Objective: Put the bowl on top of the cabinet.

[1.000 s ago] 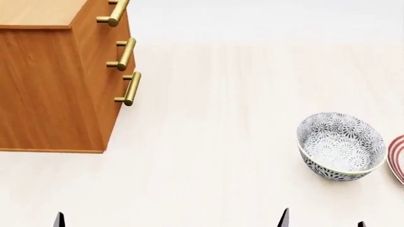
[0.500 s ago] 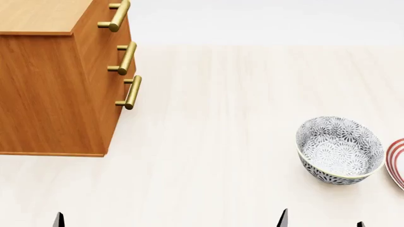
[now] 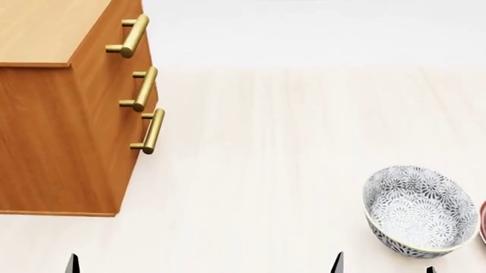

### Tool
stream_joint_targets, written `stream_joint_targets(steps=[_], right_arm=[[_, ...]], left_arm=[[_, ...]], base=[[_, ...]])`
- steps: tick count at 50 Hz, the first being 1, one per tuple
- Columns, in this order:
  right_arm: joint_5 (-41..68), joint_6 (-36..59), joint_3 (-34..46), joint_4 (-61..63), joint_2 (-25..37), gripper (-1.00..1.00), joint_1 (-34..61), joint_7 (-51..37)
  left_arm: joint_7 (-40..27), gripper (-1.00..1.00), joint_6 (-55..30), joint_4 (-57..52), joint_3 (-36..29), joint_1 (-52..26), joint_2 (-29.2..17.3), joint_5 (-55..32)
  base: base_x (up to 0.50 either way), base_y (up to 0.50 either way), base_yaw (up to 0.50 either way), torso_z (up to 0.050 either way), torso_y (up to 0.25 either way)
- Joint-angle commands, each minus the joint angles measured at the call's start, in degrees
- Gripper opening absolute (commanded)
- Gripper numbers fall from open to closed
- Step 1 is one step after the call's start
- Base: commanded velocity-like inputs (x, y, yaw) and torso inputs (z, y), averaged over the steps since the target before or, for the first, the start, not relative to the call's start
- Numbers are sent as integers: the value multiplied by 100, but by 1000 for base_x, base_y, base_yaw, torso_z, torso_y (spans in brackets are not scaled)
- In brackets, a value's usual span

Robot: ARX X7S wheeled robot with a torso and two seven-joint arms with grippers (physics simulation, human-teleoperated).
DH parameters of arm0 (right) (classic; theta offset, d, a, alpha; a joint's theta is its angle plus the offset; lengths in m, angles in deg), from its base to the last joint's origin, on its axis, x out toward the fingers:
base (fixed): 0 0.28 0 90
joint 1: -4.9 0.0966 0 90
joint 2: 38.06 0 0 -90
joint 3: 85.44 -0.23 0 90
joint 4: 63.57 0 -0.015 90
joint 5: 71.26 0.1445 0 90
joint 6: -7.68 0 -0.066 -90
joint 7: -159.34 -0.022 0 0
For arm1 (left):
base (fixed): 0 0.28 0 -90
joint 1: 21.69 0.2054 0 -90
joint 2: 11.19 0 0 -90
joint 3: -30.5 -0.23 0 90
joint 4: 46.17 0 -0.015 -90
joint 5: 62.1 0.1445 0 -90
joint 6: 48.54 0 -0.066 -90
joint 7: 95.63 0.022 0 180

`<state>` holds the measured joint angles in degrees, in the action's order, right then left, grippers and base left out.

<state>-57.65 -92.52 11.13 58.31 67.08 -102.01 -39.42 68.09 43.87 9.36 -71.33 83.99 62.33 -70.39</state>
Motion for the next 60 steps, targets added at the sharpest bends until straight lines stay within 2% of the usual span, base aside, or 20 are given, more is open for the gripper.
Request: stream_joint_targets(steps=[1, 25, 60], right_arm=[[-8, -44, 32, -9, 25, 100, -6, -18], [11, -55, 58, -20, 76, 100, 3, -98], [-34, -92, 165, -64, 133, 100, 30, -176]], left_arm=[[-40, 100, 4, 14, -34, -20, -35, -26], [-127, 100, 23, 15, -82, -36, -110, -60], [-212, 100, 23, 74, -170, -93, -195, -129]], base=[[312, 0, 0, 0, 0], [265, 0, 0, 0, 0], [72, 0, 0, 0, 0]])
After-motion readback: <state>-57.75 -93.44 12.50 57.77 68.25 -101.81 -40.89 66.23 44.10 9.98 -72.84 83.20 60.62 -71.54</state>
